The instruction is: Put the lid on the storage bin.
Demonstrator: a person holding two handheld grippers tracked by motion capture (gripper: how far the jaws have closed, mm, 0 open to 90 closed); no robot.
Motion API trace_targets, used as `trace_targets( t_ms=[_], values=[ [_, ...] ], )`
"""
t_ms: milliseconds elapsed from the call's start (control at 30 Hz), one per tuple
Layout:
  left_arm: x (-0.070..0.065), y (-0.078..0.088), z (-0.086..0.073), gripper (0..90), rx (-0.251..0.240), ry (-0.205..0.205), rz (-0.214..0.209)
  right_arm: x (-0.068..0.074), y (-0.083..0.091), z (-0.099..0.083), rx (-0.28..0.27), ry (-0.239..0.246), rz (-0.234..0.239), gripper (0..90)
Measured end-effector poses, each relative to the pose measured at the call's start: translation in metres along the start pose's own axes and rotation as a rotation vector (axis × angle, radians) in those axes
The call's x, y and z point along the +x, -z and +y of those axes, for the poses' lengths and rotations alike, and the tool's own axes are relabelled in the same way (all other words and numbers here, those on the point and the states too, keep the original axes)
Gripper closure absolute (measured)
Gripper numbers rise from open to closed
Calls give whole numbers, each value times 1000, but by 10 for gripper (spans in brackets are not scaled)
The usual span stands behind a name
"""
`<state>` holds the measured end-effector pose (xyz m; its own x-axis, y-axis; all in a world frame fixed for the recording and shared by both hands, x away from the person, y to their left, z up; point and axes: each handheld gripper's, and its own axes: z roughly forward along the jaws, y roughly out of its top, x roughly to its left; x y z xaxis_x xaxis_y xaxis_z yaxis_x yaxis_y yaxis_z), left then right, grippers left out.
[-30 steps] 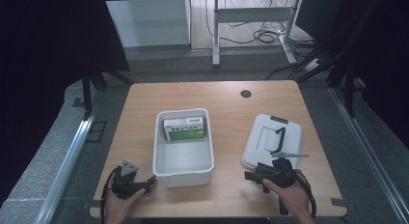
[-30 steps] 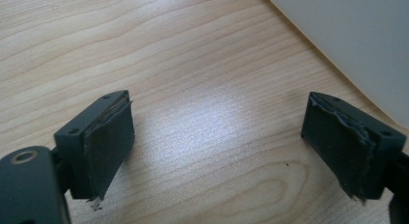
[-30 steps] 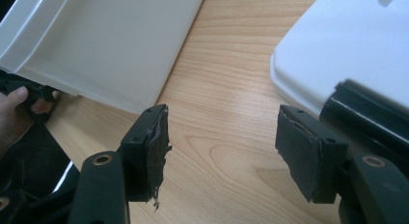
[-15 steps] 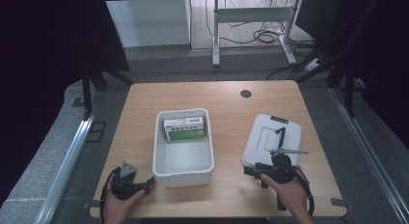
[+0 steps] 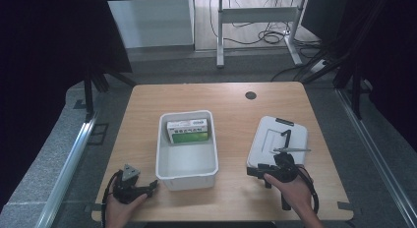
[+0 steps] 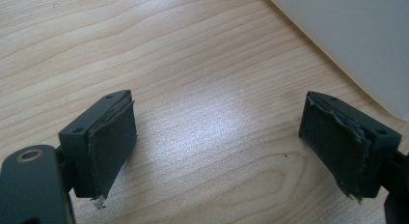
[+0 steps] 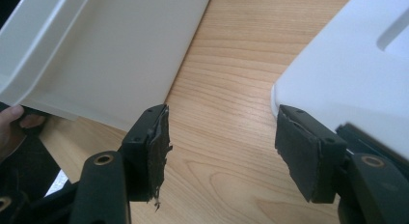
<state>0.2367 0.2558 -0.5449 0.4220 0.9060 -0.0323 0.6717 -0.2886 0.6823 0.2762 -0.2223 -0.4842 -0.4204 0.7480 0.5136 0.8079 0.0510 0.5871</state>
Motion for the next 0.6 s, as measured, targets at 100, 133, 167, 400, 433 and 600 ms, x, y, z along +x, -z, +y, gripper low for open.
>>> trace_targets(
  t_ms=[100,133,167,400,433,600],
  values=[
    [0,0,0,131,0,0,0,1,3,4,-14,-3,3,370],
    [0,0,0,131,0,0,0,3,6,8,-24,-1,8,370],
    [0,0,0,131,0,0,0,3,6,8,-24,-1,8,370],
    [0,-1,1,132,-1,6,5,12,10,23,-41,3,-9,370],
    [0,-1,1,132,-1,6,5,12,10,23,-41,3,-9,370],
    [0,-1,1,132,-1,7,6,16,15,34,-58,-3,-39,370]
  ],
)
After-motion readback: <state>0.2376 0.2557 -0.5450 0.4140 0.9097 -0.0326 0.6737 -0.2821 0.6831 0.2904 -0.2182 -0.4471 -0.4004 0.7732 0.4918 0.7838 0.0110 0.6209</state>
